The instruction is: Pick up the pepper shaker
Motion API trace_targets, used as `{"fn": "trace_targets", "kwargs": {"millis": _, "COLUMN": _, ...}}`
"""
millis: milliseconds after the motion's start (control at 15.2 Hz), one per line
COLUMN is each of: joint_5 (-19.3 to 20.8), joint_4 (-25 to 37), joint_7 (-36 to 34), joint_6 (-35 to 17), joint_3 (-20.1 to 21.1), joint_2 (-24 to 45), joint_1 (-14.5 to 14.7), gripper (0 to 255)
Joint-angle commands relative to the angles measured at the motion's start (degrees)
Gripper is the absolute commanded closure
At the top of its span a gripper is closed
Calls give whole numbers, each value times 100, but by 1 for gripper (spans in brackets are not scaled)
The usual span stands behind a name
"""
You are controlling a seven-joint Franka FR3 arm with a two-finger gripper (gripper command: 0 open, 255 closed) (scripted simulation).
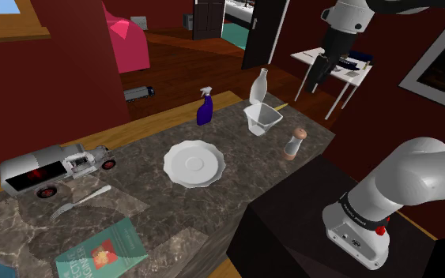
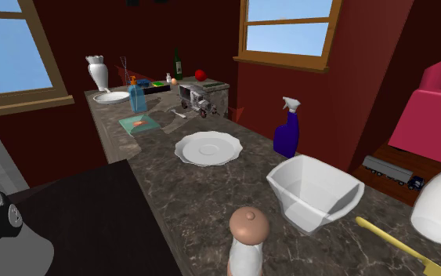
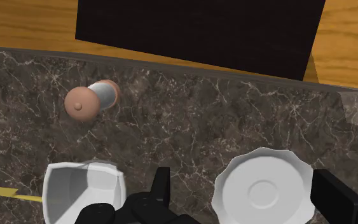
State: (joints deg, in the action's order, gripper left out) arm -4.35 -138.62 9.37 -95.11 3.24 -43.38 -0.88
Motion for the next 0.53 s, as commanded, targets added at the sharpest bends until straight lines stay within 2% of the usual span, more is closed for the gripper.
{"fn": "trace_targets", "kwargs": {"millis": 0, "joint_5": 0, "joint_4": 0, "joint_7": 0, "joint_6": 0, "joint_3": 0, "joint_2": 0, "joint_1": 0, "gripper": 0}}
{"fn": "trace_targets", "kwargs": {"millis": 462, "joint_5": 361, "joint_4": -943, "joint_7": 779, "joint_6": -1198, "joint_3": -552, "joint_2": 219, "joint_1": -217, "gripper": 0}}
